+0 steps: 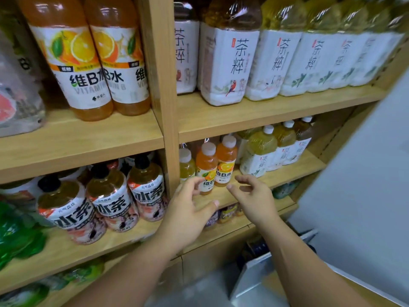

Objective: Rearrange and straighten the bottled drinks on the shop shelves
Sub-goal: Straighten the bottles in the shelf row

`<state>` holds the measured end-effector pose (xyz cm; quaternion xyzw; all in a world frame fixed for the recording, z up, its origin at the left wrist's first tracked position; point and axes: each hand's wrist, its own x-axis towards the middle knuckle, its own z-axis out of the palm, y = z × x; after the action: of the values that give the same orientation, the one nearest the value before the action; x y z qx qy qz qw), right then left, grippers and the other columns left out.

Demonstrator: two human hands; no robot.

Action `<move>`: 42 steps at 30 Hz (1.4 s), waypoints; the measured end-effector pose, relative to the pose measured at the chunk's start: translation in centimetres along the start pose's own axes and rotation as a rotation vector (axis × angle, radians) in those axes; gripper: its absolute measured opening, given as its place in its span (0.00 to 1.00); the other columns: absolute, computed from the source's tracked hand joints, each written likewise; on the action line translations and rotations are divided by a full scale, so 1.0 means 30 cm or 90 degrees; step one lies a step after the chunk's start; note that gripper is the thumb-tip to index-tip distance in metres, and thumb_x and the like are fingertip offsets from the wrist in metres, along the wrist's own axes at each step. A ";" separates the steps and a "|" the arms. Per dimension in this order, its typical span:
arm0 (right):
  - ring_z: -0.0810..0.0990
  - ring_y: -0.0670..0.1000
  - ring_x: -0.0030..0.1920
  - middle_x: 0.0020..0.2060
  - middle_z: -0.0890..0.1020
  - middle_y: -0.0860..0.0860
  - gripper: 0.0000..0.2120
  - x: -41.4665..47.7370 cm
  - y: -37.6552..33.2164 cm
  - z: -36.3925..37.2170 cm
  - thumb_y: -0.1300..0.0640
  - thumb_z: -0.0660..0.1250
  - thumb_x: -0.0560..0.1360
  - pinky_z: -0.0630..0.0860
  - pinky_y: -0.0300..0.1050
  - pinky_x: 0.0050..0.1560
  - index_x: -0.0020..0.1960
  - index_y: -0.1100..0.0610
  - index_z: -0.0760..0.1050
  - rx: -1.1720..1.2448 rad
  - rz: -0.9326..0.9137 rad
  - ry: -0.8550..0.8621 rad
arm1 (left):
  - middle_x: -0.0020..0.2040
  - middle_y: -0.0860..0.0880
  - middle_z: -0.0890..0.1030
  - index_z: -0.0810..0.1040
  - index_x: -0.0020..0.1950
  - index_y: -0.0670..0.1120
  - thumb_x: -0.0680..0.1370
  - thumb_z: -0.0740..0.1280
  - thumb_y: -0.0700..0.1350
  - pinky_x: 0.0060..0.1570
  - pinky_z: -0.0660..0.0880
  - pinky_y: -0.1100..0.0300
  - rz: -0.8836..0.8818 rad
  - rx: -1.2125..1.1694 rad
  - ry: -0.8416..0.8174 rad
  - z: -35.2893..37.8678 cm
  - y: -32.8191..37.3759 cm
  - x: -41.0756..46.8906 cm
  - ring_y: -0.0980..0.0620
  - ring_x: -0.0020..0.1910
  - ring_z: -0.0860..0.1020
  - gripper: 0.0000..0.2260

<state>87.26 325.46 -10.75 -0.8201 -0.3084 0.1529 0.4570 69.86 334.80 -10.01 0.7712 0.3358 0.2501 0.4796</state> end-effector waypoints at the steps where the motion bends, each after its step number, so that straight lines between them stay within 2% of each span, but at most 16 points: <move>1: 0.80 0.47 0.56 0.57 0.81 0.43 0.17 0.019 0.002 -0.010 0.44 0.75 0.75 0.79 0.50 0.55 0.61 0.47 0.79 0.010 -0.006 -0.001 | 0.62 0.65 0.71 0.69 0.67 0.64 0.74 0.75 0.54 0.64 0.76 0.51 0.008 0.006 0.007 0.016 0.014 0.018 0.61 0.63 0.74 0.25; 4: 0.79 0.47 0.57 0.58 0.81 0.43 0.16 0.099 0.006 -0.028 0.42 0.75 0.74 0.79 0.51 0.57 0.58 0.44 0.77 0.033 -0.025 -0.001 | 0.60 0.67 0.69 0.68 0.71 0.60 0.74 0.75 0.51 0.64 0.76 0.53 0.022 0.031 0.056 0.058 0.060 0.095 0.62 0.63 0.72 0.28; 7: 0.79 0.48 0.60 0.59 0.81 0.46 0.24 0.212 0.029 -0.030 0.39 0.74 0.72 0.79 0.54 0.61 0.64 0.46 0.77 0.048 -0.053 -0.010 | 0.63 0.59 0.70 0.68 0.73 0.56 0.75 0.75 0.53 0.60 0.72 0.60 0.014 0.076 0.128 0.098 0.095 0.174 0.60 0.63 0.72 0.29; 9: 0.80 0.48 0.61 0.59 0.82 0.46 0.27 0.285 0.044 -0.031 0.34 0.73 0.70 0.79 0.55 0.61 0.64 0.46 0.75 0.064 -0.063 -0.028 | 0.62 0.55 0.71 0.68 0.73 0.55 0.76 0.74 0.54 0.58 0.67 0.62 -0.011 0.112 0.180 0.124 0.116 0.211 0.59 0.61 0.71 0.28; 13: 0.81 0.49 0.58 0.57 0.83 0.47 0.35 0.408 0.068 -0.036 0.29 0.69 0.65 0.80 0.56 0.58 0.64 0.49 0.75 0.045 -0.094 -0.094 | 0.53 0.55 0.76 0.71 0.71 0.50 0.75 0.75 0.53 0.55 0.73 0.60 -0.036 0.145 0.262 0.173 0.153 0.275 0.54 0.57 0.75 0.26; 15: 0.82 0.47 0.57 0.56 0.83 0.45 0.33 0.459 0.071 -0.037 0.32 0.71 0.67 0.80 0.52 0.58 0.67 0.47 0.74 0.045 -0.123 -0.148 | 0.51 0.53 0.81 0.74 0.69 0.47 0.75 0.75 0.51 0.54 0.78 0.55 -0.039 0.158 0.272 0.194 0.167 0.310 0.52 0.53 0.79 0.25; 18: 0.82 0.46 0.58 0.57 0.84 0.44 0.28 0.495 0.077 -0.037 0.46 0.75 0.73 0.79 0.47 0.60 0.71 0.47 0.73 0.059 -0.171 -0.230 | 0.50 0.45 0.84 0.78 0.62 0.41 0.77 0.74 0.46 0.50 0.78 0.53 -0.068 0.169 0.289 0.223 0.170 0.338 0.44 0.51 0.82 0.17; 21: 0.82 0.43 0.56 0.55 0.84 0.43 0.25 0.510 0.095 -0.030 0.51 0.76 0.75 0.78 0.45 0.60 0.69 0.46 0.72 0.065 -0.185 -0.283 | 0.50 0.48 0.84 0.74 0.70 0.44 0.77 0.73 0.47 0.48 0.75 0.59 -0.095 0.184 0.326 0.234 0.155 0.353 0.46 0.49 0.82 0.22; 23: 0.81 0.41 0.56 0.55 0.83 0.42 0.30 0.519 0.110 -0.027 0.55 0.80 0.71 0.77 0.42 0.59 0.65 0.40 0.69 0.065 -0.198 -0.292 | 0.44 0.51 0.83 0.79 0.61 0.43 0.78 0.72 0.46 0.45 0.75 0.59 -0.127 0.218 0.337 0.238 0.146 0.364 0.48 0.47 0.82 0.14; 25: 0.82 0.45 0.58 0.57 0.83 0.43 0.34 0.526 0.125 -0.022 0.56 0.82 0.68 0.77 0.46 0.62 0.64 0.36 0.68 0.055 -0.202 -0.278 | 0.35 0.49 0.81 0.82 0.52 0.41 0.77 0.73 0.47 0.38 0.76 0.55 -0.148 0.263 0.353 0.246 0.149 0.369 0.47 0.38 0.81 0.10; 27: 0.81 0.49 0.61 0.60 0.82 0.47 0.34 0.528 0.136 -0.020 0.54 0.82 0.67 0.78 0.52 0.64 0.63 0.34 0.68 0.054 -0.206 -0.262 | 0.34 0.49 0.80 0.83 0.52 0.43 0.75 0.75 0.48 0.35 0.76 0.56 -0.139 0.276 0.372 0.258 0.150 0.368 0.51 0.33 0.79 0.11; 30: 0.79 0.52 0.64 0.63 0.79 0.51 0.35 0.523 0.144 -0.022 0.51 0.79 0.71 0.77 0.55 0.65 0.71 0.42 0.64 0.039 -0.201 -0.254 | 0.42 0.52 0.83 0.81 0.57 0.48 0.73 0.78 0.49 0.39 0.75 0.61 -0.120 0.231 0.359 0.272 0.152 0.358 0.54 0.40 0.80 0.16; 32: 0.78 0.51 0.64 0.63 0.79 0.49 0.35 0.517 0.146 -0.025 0.52 0.77 0.74 0.76 0.51 0.66 0.74 0.47 0.62 0.047 -0.198 -0.274 | 0.50 0.53 0.83 0.79 0.61 0.50 0.72 0.78 0.49 0.44 0.73 0.67 -0.109 0.203 0.333 0.283 0.149 0.349 0.55 0.48 0.80 0.19; 35: 0.75 0.47 0.62 0.61 0.76 0.46 0.35 0.505 0.156 -0.041 0.53 0.75 0.76 0.73 0.44 0.62 0.76 0.50 0.61 0.036 -0.205 -0.291 | 0.55 0.55 0.80 0.77 0.66 0.49 0.74 0.78 0.49 0.47 0.69 0.74 -0.097 0.170 0.306 0.309 0.140 0.330 0.57 0.55 0.78 0.22; 39: 0.76 0.45 0.55 0.61 0.76 0.48 0.29 0.468 0.171 -0.064 0.52 0.73 0.78 0.72 0.41 0.54 0.72 0.51 0.62 0.000 -0.245 -0.288 | 0.55 0.54 0.82 0.77 0.64 0.51 0.76 0.75 0.49 0.54 0.77 0.59 -0.064 0.158 0.298 0.317 0.111 0.289 0.55 0.55 0.80 0.18; 42: 0.76 0.39 0.49 0.63 0.76 0.48 0.25 0.421 0.181 -0.085 0.51 0.71 0.79 0.71 0.37 0.52 0.71 0.49 0.62 -0.007 -0.258 -0.279 | 0.53 0.60 0.80 0.75 0.62 0.54 0.77 0.74 0.48 0.53 0.76 0.62 -0.057 0.122 0.304 0.300 0.109 0.235 0.63 0.53 0.78 0.15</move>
<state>100.23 329.81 -13.58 -0.6916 -0.5581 0.2301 0.3966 81.73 333.95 -10.33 0.7168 0.4954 0.3704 0.3218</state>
